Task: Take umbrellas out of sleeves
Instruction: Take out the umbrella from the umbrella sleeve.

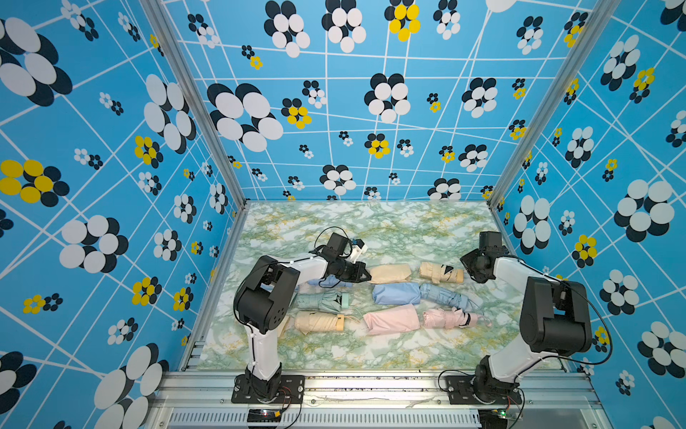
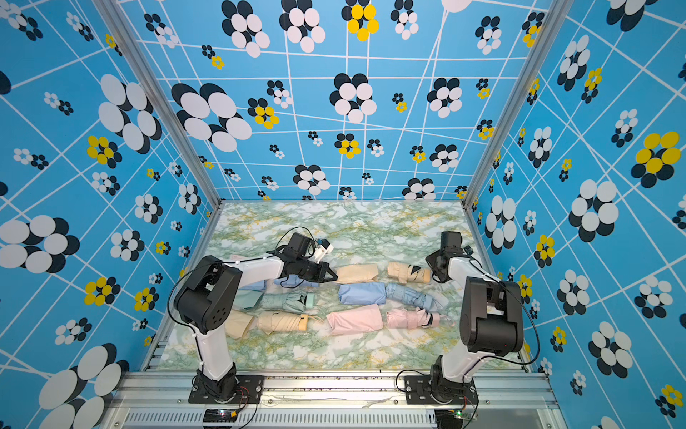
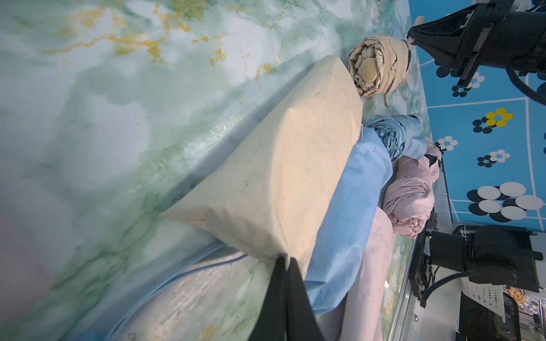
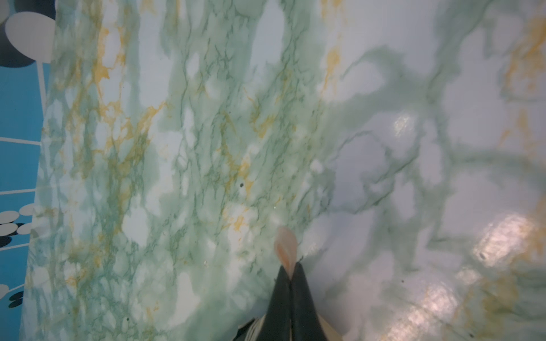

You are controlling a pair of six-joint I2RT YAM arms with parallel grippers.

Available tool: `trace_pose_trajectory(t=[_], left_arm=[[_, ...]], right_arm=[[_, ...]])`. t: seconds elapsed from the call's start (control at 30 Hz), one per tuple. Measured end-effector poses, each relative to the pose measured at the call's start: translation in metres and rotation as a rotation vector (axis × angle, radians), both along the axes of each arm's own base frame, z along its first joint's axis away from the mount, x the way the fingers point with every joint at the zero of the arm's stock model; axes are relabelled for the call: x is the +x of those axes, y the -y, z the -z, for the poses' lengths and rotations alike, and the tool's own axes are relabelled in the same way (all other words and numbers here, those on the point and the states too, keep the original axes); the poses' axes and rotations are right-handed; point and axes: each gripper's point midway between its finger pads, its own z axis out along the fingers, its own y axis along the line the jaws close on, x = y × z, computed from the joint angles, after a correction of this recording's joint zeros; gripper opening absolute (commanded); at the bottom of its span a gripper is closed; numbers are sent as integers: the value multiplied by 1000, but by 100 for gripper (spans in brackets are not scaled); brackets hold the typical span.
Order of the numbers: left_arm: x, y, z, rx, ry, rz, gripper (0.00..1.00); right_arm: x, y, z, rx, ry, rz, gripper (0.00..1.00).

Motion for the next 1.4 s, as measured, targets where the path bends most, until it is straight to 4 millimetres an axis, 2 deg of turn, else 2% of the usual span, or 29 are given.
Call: trace_pose_trajectory(t=[0.17, 0.23, 0.7, 0.87, 1.03, 1.17, 1.4], left_arm=[[-4, 2, 1, 6, -6, 13, 0], [-5, 2, 1, 5, -8, 16, 0], [-9, 2, 2, 13, -13, 33, 0], [-5, 5, -5, 10, 5, 43, 0], [-1, 8, -11, 6, 25, 52, 0], [-3, 6, -9, 15, 18, 58, 0], [-7, 5, -7, 25, 11, 70, 0]], right_arm=[[1, 8, -2, -13, -4, 2, 0], [2, 10, -1, -18, -11, -3, 3], [10, 15, -11, -68, -17, -51, 66], [15, 10, -25, -63, 12, -101, 83], [33, -7, -45, -18, 79, -193, 90], [50, -34, -53, 20, 114, -299, 92], [78, -93, -46, 80, 117, -501, 92]])
